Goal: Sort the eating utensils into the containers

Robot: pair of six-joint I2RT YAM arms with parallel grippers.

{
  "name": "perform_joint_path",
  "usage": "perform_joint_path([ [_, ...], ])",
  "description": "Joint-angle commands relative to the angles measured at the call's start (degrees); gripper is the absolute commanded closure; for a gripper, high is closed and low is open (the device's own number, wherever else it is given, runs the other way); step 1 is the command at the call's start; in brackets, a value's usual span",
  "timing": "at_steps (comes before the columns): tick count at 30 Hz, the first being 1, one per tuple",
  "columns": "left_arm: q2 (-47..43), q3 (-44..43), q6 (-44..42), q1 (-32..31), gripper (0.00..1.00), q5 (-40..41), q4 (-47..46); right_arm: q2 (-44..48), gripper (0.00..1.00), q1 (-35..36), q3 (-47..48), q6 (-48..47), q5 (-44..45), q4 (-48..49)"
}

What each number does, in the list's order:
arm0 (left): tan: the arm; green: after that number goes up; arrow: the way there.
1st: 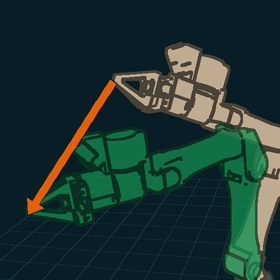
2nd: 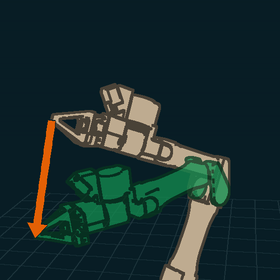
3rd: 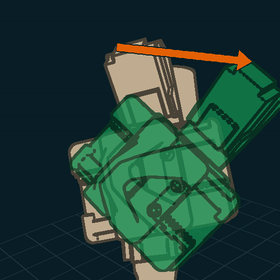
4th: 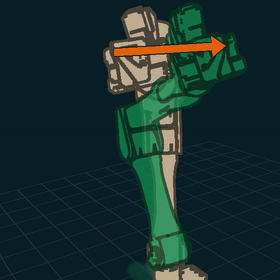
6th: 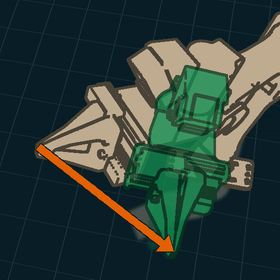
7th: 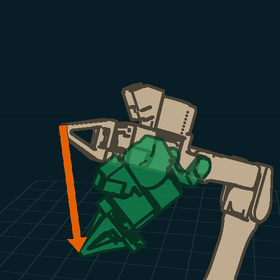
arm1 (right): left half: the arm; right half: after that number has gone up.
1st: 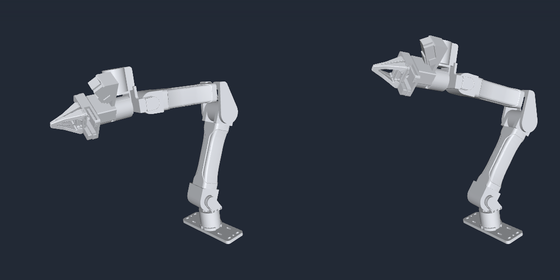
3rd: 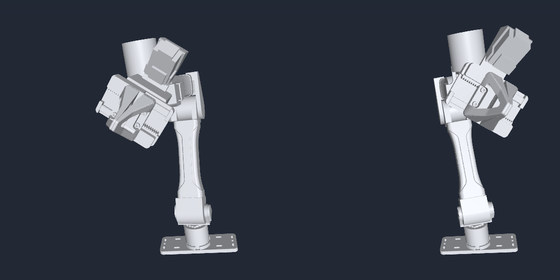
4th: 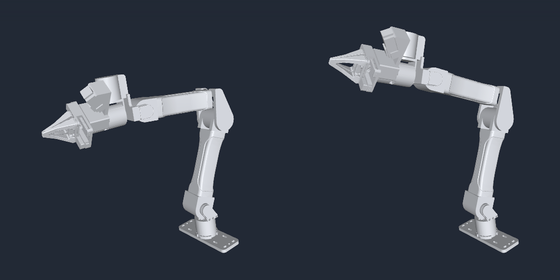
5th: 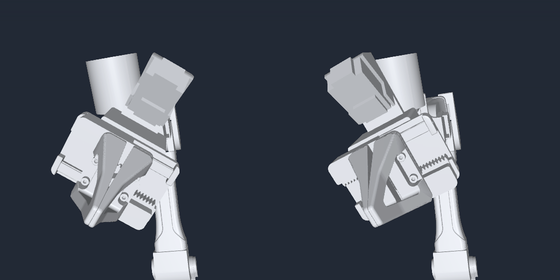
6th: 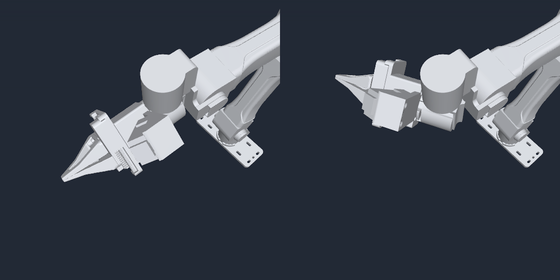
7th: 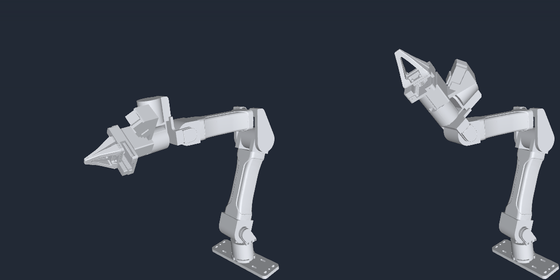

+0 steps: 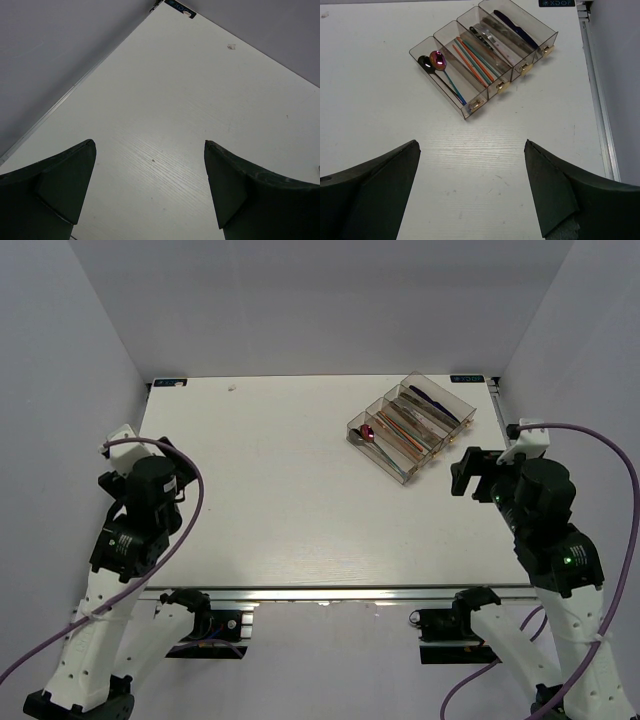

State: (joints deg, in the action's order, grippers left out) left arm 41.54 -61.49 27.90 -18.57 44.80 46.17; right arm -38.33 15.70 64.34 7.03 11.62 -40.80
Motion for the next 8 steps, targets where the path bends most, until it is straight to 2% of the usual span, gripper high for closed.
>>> perform_joint_path([
  [1,-0.58,-0.47,-0.04,0.20,0.02,1.00,2.25,1.06,0.11,-0.06,-1.05,0.00,0.42,-0.86],
  [8,-0.67,-0.47,-0.39,0.20,0.02,-0.32,1.20,2.12,0.11,-0.06,-1.84,0.00,1.22,-0.78],
])
